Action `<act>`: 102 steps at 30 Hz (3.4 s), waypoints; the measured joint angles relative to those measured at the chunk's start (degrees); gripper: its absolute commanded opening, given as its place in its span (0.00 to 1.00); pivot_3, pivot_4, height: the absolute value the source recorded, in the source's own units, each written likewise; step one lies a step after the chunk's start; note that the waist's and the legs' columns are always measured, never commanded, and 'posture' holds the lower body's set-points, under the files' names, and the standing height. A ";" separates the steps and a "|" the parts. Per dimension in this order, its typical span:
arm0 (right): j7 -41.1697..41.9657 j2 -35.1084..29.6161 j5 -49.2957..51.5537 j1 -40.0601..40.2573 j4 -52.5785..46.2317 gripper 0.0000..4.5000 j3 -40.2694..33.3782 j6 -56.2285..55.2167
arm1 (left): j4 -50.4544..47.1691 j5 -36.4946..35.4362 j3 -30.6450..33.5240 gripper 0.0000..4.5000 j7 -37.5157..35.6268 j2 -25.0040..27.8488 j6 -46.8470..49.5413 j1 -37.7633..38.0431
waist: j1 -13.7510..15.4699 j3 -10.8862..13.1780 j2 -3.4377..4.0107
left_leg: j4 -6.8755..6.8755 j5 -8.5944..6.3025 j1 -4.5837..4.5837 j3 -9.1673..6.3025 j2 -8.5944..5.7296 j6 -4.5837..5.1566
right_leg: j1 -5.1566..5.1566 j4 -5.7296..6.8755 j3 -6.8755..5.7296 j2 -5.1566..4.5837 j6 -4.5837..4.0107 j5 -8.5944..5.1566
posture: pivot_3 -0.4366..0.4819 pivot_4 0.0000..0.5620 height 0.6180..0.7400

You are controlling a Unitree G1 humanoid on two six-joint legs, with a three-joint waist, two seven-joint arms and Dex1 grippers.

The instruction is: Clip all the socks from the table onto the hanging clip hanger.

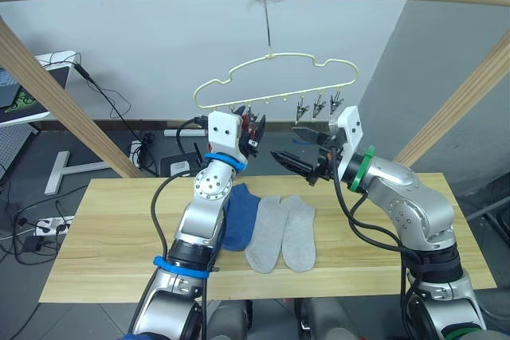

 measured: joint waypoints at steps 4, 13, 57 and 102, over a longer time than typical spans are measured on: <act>0.00 0.01 0.02 0.00 0.00 1.00 0.00 0.00 | 0.00 0.00 0.00 0.55 0.00 -0.03 0.00 0.01 | 0.00 0.00 0.00 | 0.00 0.00 0.00 0.00 0.00 0.00 | 0.00 0.01 0.00 0.00 0.00 0.00 | 0.41 0.35 1.00; -0.01 0.01 0.04 0.07 0.00 1.00 0.00 0.00 | -0.02 -0.28 0.02 0.12 -0.16 -0.24 -0.02 0.01 | 0.00 0.00 0.00 | 0.00 0.00 0.00 0.00 0.00 0.00 | 0.00 0.01 -0.01 0.00 0.00 0.00 | 0.40 0.36 1.00; 0.56 -5.48 -29.96 10.26 29.74 1.00 19.46 -19.10 | -3.75 -9.90 2.64 0.00 -6.28 0.10 3.02 2.89 | 0.01 -0.05 -0.01 | 0.57 0.01 0.08 0.01 0.00 0.02 | 0.27 0.08 0.02 0.06 0.08 0.25 | 0.43 0.35 1.00; 10.11 -3.27 -15.59 12.67 6.61 0.01 9.98 -13.81 | -8.84 -41.77 16.20 0.00 -9.84 -4.23 31.95 0.64 | -0.08 -0.57 0.11 | 0.64 0.03 0.09 -0.03 0.04 0.06 | 0.34 0.05 0.02 0.11 0.16 0.39 | 0.42 0.37 1.00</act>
